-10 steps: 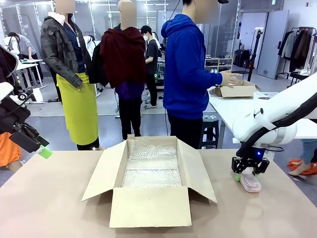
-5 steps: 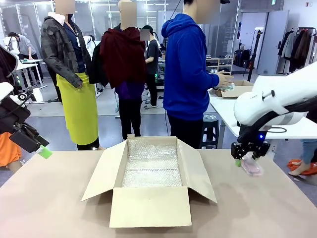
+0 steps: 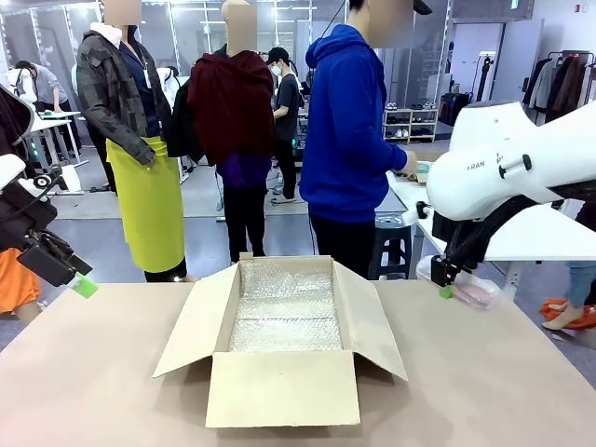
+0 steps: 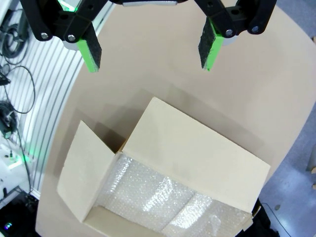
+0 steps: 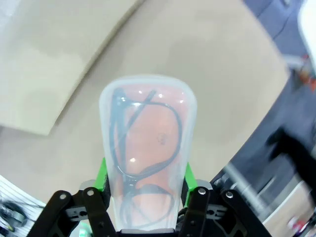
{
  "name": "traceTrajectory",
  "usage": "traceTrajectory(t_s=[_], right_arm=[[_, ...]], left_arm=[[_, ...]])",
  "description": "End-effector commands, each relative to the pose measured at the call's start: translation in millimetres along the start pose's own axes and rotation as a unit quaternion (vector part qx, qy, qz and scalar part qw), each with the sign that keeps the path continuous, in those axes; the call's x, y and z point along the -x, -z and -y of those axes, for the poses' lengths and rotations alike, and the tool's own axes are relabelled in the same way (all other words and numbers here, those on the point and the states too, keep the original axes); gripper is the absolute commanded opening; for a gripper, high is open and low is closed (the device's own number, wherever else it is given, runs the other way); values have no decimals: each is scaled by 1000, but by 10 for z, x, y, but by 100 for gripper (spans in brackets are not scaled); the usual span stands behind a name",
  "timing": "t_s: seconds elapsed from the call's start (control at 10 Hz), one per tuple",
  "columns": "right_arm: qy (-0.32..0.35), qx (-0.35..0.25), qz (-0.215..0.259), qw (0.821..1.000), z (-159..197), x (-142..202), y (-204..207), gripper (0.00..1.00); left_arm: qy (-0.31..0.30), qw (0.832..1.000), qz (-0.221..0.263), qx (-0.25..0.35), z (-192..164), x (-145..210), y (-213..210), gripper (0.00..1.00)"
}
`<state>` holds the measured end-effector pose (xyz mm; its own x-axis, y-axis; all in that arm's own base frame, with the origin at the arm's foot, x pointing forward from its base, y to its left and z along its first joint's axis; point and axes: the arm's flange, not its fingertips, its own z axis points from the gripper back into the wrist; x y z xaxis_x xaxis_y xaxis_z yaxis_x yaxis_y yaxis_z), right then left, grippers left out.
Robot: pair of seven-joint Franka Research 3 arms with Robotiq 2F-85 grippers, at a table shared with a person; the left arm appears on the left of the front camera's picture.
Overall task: Pack the glasses set securely to prepare it for shipping.
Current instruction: Place the Glasses case inside the Package Box.
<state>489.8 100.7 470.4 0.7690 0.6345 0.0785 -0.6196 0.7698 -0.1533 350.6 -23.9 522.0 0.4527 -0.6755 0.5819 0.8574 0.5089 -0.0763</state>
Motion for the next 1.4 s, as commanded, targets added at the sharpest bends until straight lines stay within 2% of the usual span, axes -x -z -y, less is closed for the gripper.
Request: traceTrajectory(t_s=[0.0, 0.1, 0.2, 0.3, 0.5, 0.7, 0.9, 1.1, 1.3], right_arm=[[-296, -67, 69, 950, -174, 126, -282, 34], [-310, -53, 95, 945, -260, -8, -404, 34], [-339, -43, 94, 935, -393, -217, -502, 34], [-373, -44, 87, 923, -563, -516, -596, 34], [-407, -14, 67, 911, -889, -1119, -623, 34], [-437, -1, 38, 899, -1132, -1711, -511, 34], [-467, 4, 29, 884, -1337, -2179, -448, 34], [-494, -13, 23, 869, -1511, -2521, -304, 34], [-485, -24, 29, 874, -1579, -2704, -183, 34]], left_arm=[[9, 1000, 8, 12, -11, 8, -33, 100], [9, 1000, 8, 12, -11, 8, -33, 100], [9, 1000, 8, 12, -11, 8, -33, 100], [9, 1000, 8, 12, -11, 8, -33, 100], [9, 1000, 8, 12, -11, 8, -33, 100], [9, 1000, 8, 12, -11, 8, -33, 100], [9, 1000, 8, 12, -11, 8, -33, 100], [9, 1000, 8, 12, -11, 8, -33, 100], [9, 1000, 8, 12, -11, 8, -33, 100]])
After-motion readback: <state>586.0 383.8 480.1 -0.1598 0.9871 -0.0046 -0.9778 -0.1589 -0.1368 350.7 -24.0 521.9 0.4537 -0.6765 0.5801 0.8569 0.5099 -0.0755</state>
